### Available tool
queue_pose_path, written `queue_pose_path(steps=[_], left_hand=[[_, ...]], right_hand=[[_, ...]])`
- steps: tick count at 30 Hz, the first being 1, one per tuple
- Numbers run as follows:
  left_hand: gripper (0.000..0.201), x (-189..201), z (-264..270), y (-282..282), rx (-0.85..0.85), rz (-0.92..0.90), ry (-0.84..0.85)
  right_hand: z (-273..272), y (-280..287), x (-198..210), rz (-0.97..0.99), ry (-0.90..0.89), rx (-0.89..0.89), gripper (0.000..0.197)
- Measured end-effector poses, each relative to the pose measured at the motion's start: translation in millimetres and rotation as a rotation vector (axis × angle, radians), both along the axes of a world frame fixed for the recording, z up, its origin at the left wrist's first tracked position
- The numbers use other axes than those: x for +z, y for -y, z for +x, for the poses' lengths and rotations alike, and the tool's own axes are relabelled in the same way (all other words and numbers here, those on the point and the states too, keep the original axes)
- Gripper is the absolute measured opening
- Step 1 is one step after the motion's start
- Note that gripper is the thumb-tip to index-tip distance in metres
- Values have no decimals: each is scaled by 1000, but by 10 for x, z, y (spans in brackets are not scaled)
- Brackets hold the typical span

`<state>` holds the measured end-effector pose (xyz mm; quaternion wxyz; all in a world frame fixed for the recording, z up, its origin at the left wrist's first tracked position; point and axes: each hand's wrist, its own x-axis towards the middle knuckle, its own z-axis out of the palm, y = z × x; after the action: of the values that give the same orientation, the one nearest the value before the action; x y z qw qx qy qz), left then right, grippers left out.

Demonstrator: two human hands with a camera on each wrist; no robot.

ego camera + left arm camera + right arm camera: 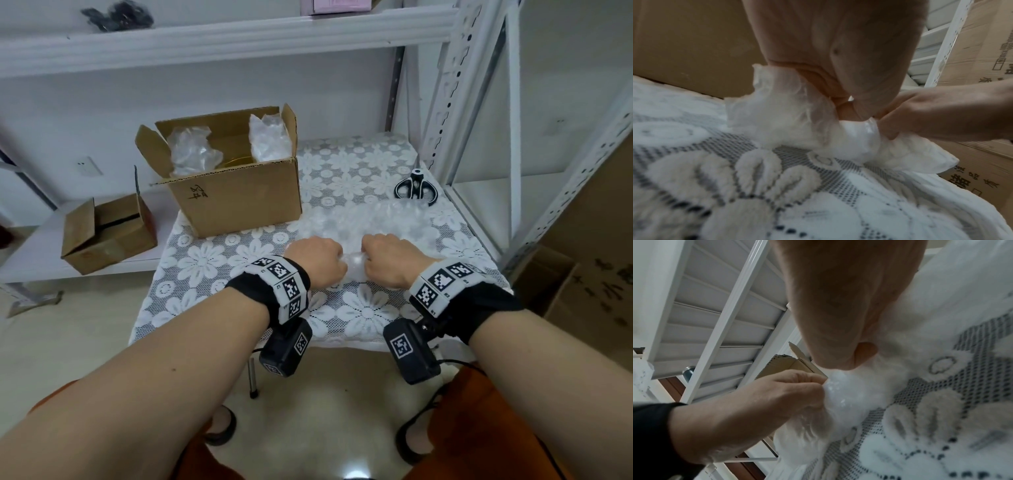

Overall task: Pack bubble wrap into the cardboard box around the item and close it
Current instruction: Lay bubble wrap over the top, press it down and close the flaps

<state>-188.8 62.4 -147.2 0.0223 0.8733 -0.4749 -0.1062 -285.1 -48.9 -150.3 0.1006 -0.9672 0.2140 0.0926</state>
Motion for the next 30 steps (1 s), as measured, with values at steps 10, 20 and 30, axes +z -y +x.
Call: queue_pose_path(steps=[10,20,30], left_hand=[[23,-59,28,-62,21,-198,-35],[29,-51,-27,-141,-160,-295,-41],[40,-91,-22,-95,-123,-217,-33]], right_hand=[[47,43,9,56,-86,-47,17],[177,100,34,95,-148,-98,25],[51,94,23,-67,187,-76,30]])
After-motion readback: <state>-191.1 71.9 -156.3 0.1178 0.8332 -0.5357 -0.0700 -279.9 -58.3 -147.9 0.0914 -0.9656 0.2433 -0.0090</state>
